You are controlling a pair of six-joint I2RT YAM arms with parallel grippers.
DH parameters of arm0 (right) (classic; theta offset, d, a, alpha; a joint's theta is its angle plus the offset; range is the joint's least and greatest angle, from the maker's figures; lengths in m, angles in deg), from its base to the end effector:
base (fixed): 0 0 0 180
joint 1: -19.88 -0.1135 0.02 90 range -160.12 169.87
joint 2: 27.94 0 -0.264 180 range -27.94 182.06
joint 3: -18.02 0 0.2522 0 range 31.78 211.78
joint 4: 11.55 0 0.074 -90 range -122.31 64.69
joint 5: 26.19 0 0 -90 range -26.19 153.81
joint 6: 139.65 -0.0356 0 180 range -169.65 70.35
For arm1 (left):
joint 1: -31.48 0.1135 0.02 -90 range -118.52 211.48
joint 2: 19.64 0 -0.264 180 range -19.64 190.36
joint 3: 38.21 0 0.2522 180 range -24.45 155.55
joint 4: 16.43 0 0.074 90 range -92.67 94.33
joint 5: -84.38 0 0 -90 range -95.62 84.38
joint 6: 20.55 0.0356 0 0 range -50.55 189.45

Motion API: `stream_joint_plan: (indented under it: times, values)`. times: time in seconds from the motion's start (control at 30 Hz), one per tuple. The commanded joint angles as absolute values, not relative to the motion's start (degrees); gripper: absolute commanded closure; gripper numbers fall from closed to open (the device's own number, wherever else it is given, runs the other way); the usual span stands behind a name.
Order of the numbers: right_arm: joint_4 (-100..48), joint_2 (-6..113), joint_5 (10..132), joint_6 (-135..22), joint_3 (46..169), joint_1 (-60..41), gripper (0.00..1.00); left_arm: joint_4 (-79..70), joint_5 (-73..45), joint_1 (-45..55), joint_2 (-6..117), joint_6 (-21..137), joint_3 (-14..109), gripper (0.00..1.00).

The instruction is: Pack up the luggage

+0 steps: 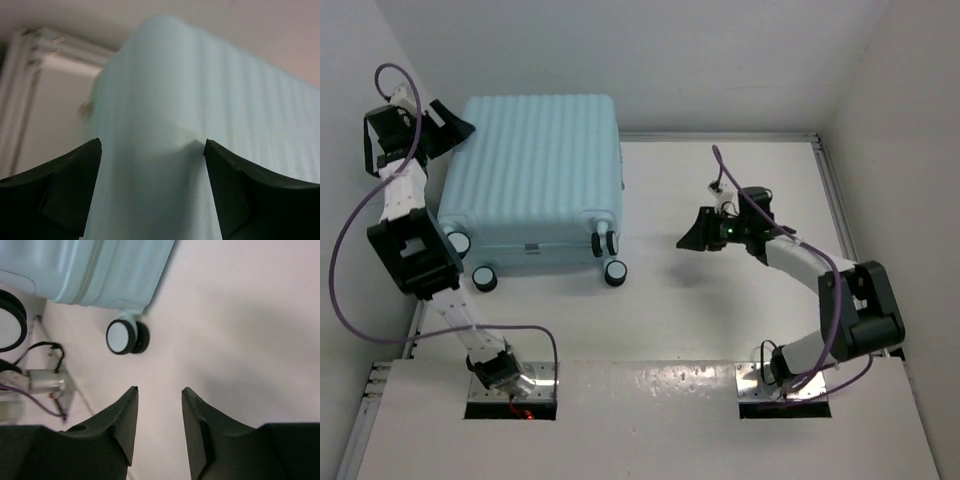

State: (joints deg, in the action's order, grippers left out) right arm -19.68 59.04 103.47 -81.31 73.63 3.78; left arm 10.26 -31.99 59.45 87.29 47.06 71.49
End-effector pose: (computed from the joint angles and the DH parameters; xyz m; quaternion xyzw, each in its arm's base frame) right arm 0.2816 0.1049 0.1813 -0.0282 0.8626 0.4430 0.2427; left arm 0.4010 0.1950 0.3353 -0.2347 0.7915 -0.1651 0.5395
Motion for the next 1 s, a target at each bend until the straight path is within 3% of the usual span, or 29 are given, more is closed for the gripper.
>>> stream_joint_plan:
  times: [0.0, 0.27, 0.37, 0.43, 0.47, 0.6, 0.77, 0.9, 0.97]
  values:
    - [-19.8, 54.1, 101.7, -65.2, 72.4, 6.8, 0.59, 10.2, -61.2, 55.9, 101.3, 50.4, 80.2, 0.15]
    - [-10.5, 57.4, 100.7, -55.7, 73.9, 8.9, 0.55, 5.2, -75.7, 42.7, 111.7, 46.1, 86.4, 0.15]
    - [-6.6, 60.0, 102.9, -53.1, 75.9, 7.1, 0.55, 4.7, -76.3, 40.8, 112.3, 46.1, 88.6, 0.15]
    - [-3.9, 61.4, 103.7, -52.0, 76.9, 5.6, 0.55, 5.8, -73.6, 40.8, 111.3, 46.2, 90.2, 0.1]
    - [-3.2, 62.3, 104.1, -51.7, 77.4, 4.0, 0.55, 5.9, -67.9, 42.4, 110.0, 47.0, 90.2, 0.0]
    - [1.2, 63.9, 104.9, -50.5, 78.3, -3.0, 0.55, 3.7, -47.7, 46.3, 98.6, 50.6, 89.3, 0.0]
    - [5.1, 65.7, 102.6, -51.9, 81.3, -13.1, 0.54, 22.5, -36.9, 49.2, 86.8, 64.4, 99.9, 0.0]
    - [7.4, 70.0, 98.2, -54.0, 85.8, -18.8, 0.53, 28.9, -37.5, 50.0, 69.3, 71.5, 80.9, 0.0]
    - [9.2, 73.3, 94.7, -56.4, 89.6, -21.8, 0.52, 39.5, -39.0, 49.5, 64.4, 78.2, 76.3, 0.0]
